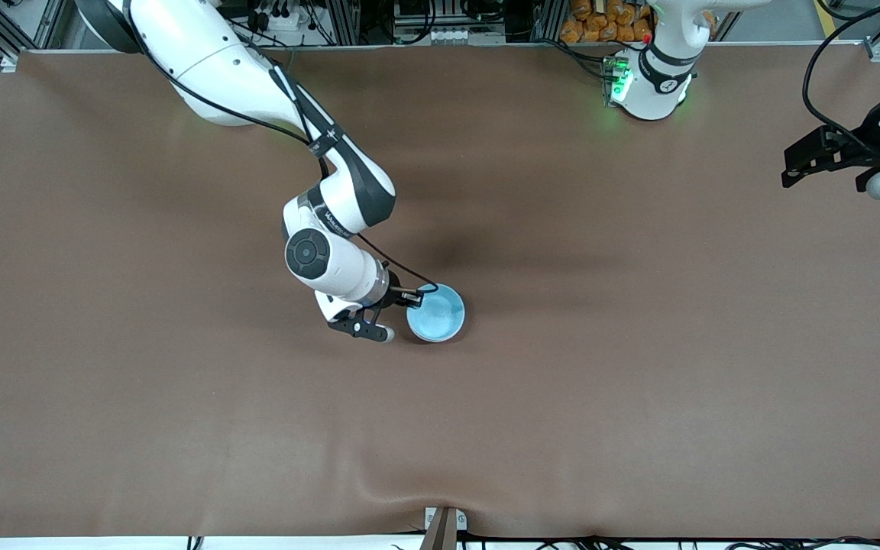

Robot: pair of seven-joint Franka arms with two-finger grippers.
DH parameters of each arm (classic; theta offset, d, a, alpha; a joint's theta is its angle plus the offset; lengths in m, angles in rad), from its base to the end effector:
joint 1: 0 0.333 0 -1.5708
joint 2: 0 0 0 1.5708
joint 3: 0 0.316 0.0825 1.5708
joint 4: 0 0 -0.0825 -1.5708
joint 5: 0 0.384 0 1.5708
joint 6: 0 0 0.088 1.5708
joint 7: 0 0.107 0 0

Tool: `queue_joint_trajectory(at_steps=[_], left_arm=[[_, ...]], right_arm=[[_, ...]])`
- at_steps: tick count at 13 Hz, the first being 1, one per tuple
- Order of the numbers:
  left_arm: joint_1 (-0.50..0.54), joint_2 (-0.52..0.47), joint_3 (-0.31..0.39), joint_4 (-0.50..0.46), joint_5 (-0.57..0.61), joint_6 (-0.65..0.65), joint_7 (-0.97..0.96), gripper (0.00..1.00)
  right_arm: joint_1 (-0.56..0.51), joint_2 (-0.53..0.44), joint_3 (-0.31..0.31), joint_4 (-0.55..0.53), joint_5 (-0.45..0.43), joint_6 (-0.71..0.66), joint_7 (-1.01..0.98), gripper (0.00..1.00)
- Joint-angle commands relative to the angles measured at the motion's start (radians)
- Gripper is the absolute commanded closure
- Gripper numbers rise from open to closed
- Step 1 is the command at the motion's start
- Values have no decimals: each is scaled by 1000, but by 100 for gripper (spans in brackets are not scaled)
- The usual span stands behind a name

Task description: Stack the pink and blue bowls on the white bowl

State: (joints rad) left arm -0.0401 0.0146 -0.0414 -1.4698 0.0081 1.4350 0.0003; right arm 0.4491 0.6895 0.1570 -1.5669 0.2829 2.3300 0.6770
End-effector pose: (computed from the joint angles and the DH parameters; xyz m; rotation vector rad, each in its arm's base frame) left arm 0.5434 -0.0432 0.6519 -3.1286 0.1266 0.0768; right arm 0.5911 0.3949 0.2505 -2.8107 0.4228 0.1798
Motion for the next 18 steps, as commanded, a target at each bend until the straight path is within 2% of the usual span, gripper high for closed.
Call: queue_joint_trajectory(at_steps=[1,4,7,10,12,14,15,18], left_arm=[[0,2,-2,5,-11,2,-11,0],[0,2,-2,5,-13,2,-11,0],[0,7,-2,6,-13,2,-11,0],[0,7,-2,6,-13,2,-11,0],[-1,7,-2,6,-14,2,-11,0],[-1,7,-2,8,-13,2,-11,0],[-1,8,-2,8,-13,2,-11,0],[-1,8,-2,9,-13,2,-10,0]], right_arm=[[-62,-106,1,-13,-39,-159,10,0],[-174,-261,1,-68,-79,-308,-103,0],[-315,-440,1,-174,-87,-418,-417,0],[-516,-576,-1,-185,-114,-558,-650,0],[-526,-654,-58,-180,-224,-602,-775,0],[-439,-691,-196,-167,-238,-664,-801,0],[-399,-702,-232,-148,-245,-691,-788,0],[-408,-706,-243,-66,-249,-767,-761,0]])
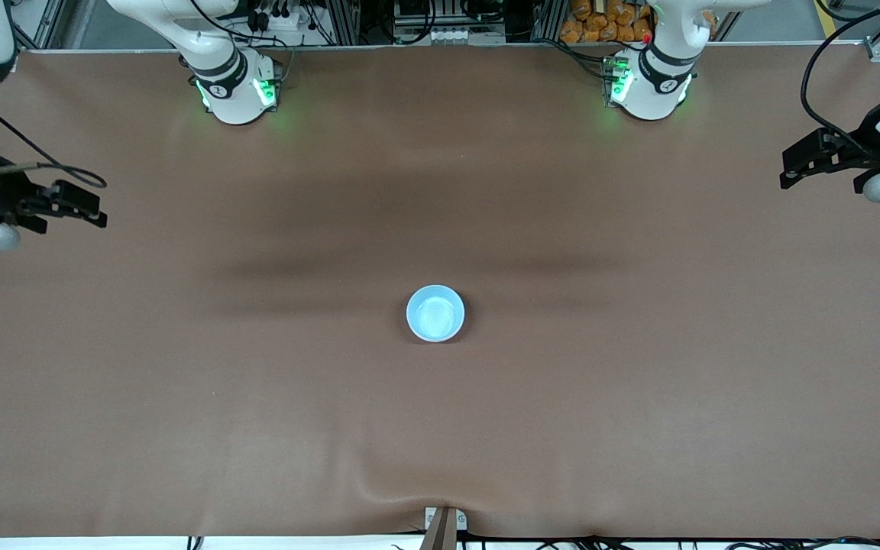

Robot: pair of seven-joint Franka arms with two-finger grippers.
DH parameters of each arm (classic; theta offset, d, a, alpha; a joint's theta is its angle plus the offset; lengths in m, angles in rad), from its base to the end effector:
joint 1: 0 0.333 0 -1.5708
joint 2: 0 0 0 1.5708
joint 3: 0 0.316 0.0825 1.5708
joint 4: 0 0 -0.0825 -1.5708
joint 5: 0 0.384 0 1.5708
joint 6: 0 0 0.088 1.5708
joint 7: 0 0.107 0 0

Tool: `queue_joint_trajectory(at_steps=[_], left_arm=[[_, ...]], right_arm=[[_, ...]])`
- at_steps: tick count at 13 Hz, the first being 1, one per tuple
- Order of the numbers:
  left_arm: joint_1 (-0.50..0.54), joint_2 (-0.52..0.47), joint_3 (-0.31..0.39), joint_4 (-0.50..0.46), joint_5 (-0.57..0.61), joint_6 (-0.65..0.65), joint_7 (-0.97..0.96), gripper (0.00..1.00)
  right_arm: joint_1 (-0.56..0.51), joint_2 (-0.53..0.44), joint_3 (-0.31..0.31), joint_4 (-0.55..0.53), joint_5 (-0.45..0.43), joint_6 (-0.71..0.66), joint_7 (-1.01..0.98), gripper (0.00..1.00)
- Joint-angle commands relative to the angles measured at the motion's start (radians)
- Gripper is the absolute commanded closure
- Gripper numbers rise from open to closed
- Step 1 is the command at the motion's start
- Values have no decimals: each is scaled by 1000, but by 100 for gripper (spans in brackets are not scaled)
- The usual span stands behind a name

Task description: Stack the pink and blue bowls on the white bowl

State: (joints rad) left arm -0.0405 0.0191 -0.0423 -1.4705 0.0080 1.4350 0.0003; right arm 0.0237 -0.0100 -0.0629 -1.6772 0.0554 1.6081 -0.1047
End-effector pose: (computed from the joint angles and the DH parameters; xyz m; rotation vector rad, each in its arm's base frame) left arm 0.5448 -0.0440 0.6491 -3.1284 0.1287 0.0849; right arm 0.5508 -0.0160 0.5831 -3.0789 -0.0952 0.0847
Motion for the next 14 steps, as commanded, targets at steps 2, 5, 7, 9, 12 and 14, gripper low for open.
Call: queue_joint_trajectory(at_steps=[2,5,7,9,12,14], left_arm=[[-1,4,-1,9,-14,2,-8,0],[1,4,-1,10,-14,2,-5,0],[-1,4,-1,10,-14,2,-8,0],[-1,4,-1,10,-14,2,-8,0],[-1,5,-1,10,-14,2,-6,0],[-1,5,-1,10,-14,2,-6,0]], right_arm=[[38,-2,-67,129,-22,-104,34,0],[33,5,-69,174,-22,-122,34,0],[21,4,-70,174,-22,-134,34,0],[15,4,-71,174,-31,-140,33,0],[16,-4,-71,174,-64,-184,36,0],[16,-4,-70,171,-71,-204,36,0]])
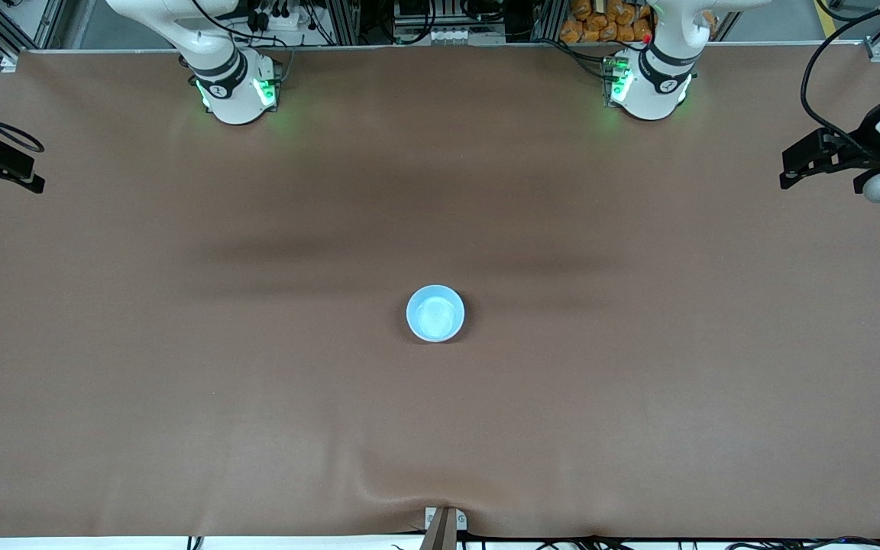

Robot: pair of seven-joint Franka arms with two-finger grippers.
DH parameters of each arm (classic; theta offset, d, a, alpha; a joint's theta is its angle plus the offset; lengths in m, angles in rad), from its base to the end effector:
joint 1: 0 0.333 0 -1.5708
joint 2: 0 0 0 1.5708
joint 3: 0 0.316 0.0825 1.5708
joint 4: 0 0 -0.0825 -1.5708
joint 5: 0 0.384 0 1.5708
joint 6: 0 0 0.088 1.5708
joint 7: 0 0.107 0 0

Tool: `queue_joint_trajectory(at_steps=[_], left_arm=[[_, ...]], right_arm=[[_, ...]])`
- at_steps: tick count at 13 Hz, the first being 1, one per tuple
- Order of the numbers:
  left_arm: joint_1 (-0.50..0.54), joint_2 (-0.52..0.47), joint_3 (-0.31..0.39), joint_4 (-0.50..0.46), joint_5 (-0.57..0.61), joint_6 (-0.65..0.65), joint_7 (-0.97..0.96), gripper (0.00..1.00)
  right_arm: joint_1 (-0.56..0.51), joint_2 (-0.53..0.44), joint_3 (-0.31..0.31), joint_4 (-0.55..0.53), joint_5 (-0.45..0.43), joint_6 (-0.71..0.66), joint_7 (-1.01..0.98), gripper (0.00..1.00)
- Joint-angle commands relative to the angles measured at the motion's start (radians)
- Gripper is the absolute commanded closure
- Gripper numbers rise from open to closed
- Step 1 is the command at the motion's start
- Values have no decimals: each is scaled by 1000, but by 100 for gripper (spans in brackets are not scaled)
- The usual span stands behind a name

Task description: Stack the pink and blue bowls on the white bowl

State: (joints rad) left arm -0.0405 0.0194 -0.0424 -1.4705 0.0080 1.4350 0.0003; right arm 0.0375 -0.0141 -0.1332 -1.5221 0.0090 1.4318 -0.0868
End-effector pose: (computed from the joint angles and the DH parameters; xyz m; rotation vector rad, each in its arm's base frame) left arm 0.5449 -0.0441 0.6489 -3.1284 0.1289 0.0854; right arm 0.5333 -0.0507 0.6431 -3.1216 0.0123 0.1171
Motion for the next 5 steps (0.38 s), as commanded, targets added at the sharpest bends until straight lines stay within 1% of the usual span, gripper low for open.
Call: queue_joint_trajectory(at_steps=[1,5], left_arm=[[-1,5,-1,10,-14,2,-6,0],[-1,5,-1,10,-14,2,-6,0]], right_arm=[[2,0,1,16,-24,-24,18,0],[2,5,1,16,-24,10,16,0]])
